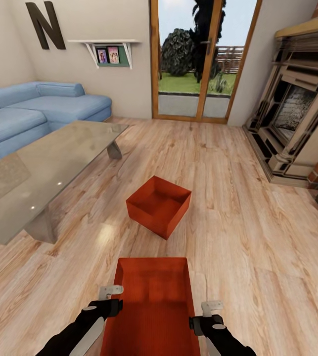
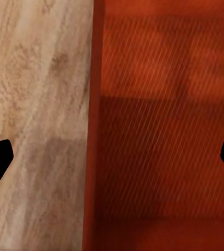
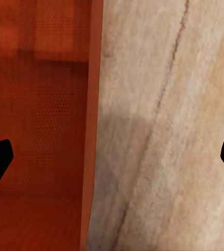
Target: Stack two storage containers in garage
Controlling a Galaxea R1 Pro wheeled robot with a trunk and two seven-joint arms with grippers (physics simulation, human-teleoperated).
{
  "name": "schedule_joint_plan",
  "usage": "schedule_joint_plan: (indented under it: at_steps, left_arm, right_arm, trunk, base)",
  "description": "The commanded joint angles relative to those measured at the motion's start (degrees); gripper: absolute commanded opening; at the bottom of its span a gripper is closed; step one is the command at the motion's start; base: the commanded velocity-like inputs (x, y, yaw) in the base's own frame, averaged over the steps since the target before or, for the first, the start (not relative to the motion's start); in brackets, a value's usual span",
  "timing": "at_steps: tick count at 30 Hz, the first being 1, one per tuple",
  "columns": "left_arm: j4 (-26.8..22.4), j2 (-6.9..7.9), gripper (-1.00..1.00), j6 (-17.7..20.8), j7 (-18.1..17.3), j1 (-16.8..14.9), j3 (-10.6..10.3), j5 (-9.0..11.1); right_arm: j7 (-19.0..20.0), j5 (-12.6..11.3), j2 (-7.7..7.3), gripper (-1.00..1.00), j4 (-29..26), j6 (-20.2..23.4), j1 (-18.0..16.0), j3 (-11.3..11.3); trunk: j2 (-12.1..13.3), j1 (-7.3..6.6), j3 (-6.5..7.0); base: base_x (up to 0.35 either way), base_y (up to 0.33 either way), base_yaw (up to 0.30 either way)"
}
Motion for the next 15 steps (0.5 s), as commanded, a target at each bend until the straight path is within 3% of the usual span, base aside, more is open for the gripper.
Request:
schedule_joint_plan:
  at_steps: [1, 15]
  left_arm:
    - [-0.09, 0.08, 1.00, 0.08, 0.55, -0.05, -0.31, 0.54]
    - [-0.02, 0.09, 1.00, 0.08, 0.58, -0.06, -0.27, 0.54]
  right_arm:
    - [-0.50, -0.55, -0.05, 1.00, -0.11, 0.29, -0.02, 0.48]
    - [-0.42, -0.55, -0.05, 1.00, -0.11, 0.29, -0.03, 0.48]
  trunk:
    - [-0.02, -0.01, -0.10]
    - [-0.02, -0.01, -1.29]
  base:
    - [0.000, 0.000, 0.000]
    - [0.000, 0.000, 0.000]
